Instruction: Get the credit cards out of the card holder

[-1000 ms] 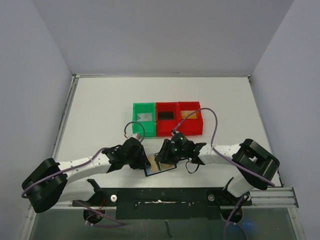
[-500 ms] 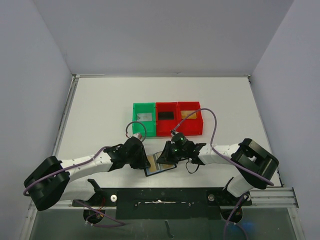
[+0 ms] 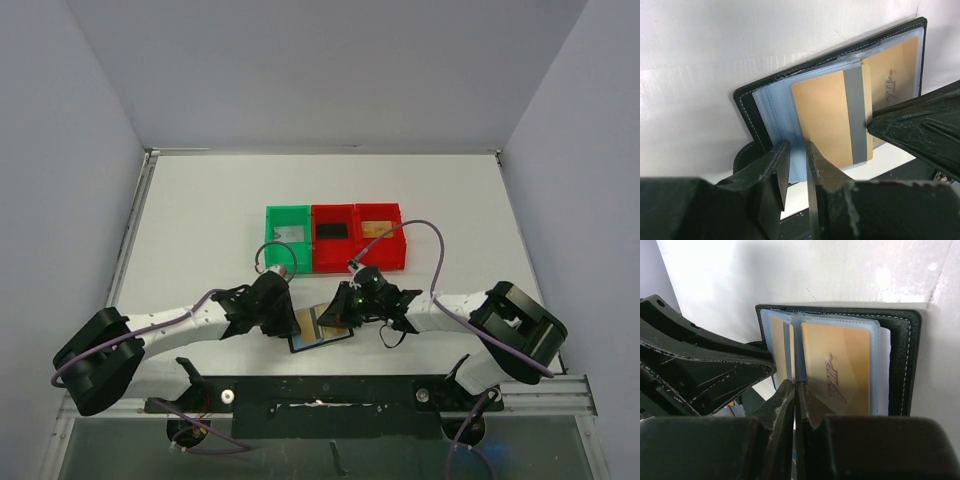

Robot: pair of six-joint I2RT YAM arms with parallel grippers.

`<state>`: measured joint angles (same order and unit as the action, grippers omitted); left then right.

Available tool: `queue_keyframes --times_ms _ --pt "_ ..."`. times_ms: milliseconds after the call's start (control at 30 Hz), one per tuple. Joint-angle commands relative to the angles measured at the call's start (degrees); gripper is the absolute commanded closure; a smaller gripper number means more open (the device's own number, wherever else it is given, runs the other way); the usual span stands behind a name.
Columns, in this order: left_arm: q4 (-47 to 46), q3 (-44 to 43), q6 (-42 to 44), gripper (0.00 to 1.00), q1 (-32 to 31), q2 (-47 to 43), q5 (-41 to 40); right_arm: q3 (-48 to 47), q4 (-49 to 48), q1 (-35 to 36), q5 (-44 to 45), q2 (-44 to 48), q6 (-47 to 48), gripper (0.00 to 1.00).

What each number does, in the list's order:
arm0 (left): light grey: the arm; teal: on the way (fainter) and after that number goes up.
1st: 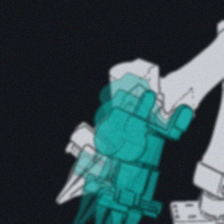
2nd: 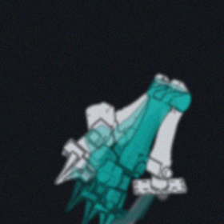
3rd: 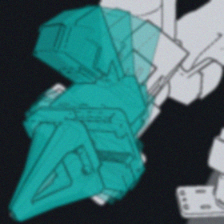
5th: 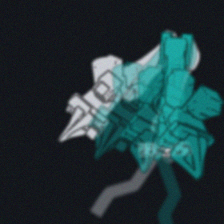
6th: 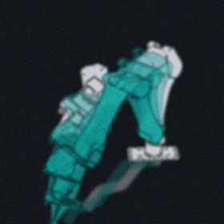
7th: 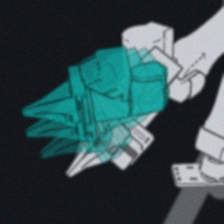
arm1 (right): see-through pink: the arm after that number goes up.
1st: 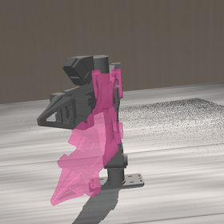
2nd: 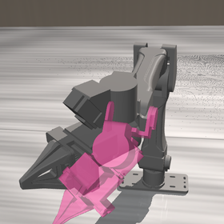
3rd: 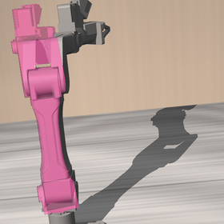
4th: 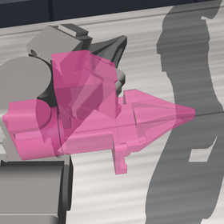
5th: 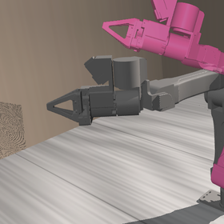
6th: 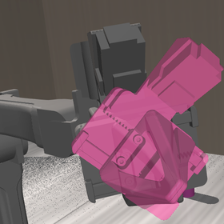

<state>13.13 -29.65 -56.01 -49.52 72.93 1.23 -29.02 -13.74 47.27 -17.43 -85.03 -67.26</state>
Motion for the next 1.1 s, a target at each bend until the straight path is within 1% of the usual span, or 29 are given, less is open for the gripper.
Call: queue_keyframes --times_ms 0,367,533,700,867,1000,1067 --pt "4.61 -1.17 2.75 0.80 -0.30 4.05 -4.68 0.81 -4.87 -0.88 -2.82 1.86 0.91 0.99" --pt "6.52 -1.55 3.53 0.82 -0.54 5.53 -6.95 2.92 -6.92 -3.06 -4.61 2.33 1.22 0.97" --pt "6.84 -0.91 3.86 0.84 -0.50 5.87 -6.87 5.11 -11.33 -4.22 -6.27 2.28 0.64 0.96" --pt "7.28 -0.72 3.77 0.85 -0.54 4.68 -7.35 6.57 -11.62 -5.91 -7.03 2.89 1.02 0.96" --pt "7.98 -1.53 3.76 0.85 -0.53 3.54 -7.97 7.47 -9.89 -7.60 -6.75 4.83 2.11 0.96" --pt "7.44 -2.88 3.86 0.85 -0.55 2.40 -7.56 7.21 -9.00 -7.81 -6.91 5.73 2.85 0.96" --pt "7.91 -4.15 3.80 0.84 -0.60 1.76 -7.86 6.75 -8.77 -7.81 -6.99 5.48 2.98 0.96"
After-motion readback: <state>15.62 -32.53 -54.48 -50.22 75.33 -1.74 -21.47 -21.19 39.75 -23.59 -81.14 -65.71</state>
